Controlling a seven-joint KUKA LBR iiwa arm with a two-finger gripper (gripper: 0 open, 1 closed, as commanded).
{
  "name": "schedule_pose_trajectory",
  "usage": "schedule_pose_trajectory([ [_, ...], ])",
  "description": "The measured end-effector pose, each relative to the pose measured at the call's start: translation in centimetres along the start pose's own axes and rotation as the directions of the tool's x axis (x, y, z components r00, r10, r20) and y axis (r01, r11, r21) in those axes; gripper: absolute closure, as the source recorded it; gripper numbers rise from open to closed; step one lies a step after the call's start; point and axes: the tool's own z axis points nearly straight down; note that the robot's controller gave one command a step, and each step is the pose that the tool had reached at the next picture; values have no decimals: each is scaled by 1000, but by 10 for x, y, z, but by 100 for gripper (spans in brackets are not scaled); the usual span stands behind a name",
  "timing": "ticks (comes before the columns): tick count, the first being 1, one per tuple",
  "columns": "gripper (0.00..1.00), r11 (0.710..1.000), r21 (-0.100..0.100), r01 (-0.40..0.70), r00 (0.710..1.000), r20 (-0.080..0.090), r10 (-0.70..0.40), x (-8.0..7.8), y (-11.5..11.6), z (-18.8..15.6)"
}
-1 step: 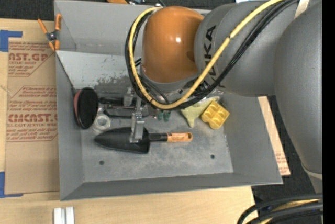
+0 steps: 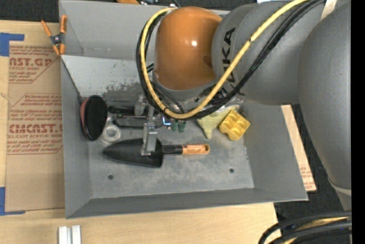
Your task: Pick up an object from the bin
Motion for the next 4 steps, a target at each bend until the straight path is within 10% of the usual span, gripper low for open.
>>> schedule_pose_trajectory([
  [4,0,983,-7,-186,983,12,186,7,-37,137],
])
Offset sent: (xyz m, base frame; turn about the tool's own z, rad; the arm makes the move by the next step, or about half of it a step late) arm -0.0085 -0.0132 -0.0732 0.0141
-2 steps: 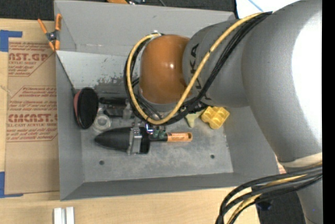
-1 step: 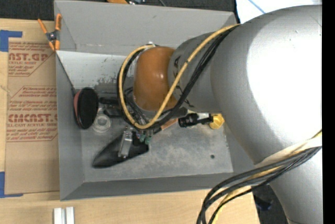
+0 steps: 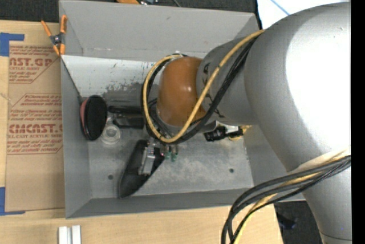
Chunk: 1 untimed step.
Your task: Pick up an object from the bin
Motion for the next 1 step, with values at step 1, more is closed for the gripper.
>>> schedule_pose_trajectory([
  [1,0,1000,1,-19,1000,-4,19,-1,3,1],
])
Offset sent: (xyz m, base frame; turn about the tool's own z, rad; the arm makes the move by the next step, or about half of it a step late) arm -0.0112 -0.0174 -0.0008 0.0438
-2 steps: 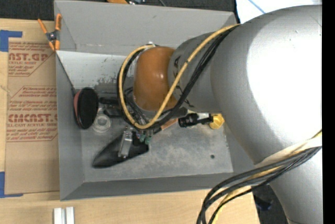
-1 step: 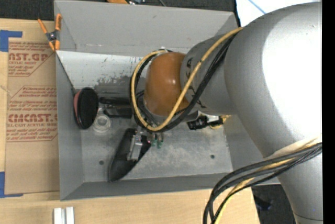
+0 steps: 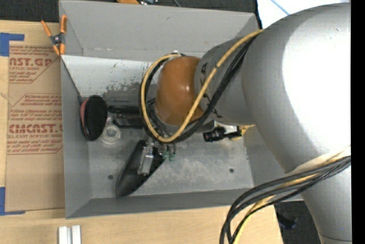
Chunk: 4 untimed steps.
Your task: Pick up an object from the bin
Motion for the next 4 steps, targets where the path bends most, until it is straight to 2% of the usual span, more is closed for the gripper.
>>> schedule_pose_trajectory([
  [1,0,999,-3,-40,999,4,40,6,-11,0],
  [2,0,913,0,-408,913,-1,408,0,-15,0],
  [3,0,1000,4,-19,1000,-6,19,-5,-22,1],
  [4,0,996,1,-86,996,-7,86,-5,-16,0],
])
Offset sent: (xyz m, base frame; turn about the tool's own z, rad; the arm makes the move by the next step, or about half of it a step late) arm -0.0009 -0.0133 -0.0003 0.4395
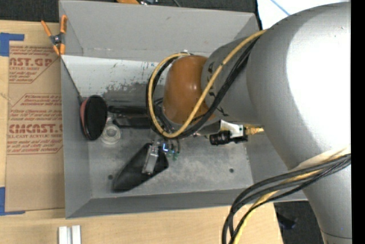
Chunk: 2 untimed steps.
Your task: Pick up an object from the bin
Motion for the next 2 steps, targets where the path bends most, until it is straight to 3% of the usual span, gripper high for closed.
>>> schedule_pose_trajectory([
  [1,0,1000,5,11,1000,-2,-11,-1,-2,0],
  [2,0,984,2,181,983,-12,-181,-7,-1,0],
])
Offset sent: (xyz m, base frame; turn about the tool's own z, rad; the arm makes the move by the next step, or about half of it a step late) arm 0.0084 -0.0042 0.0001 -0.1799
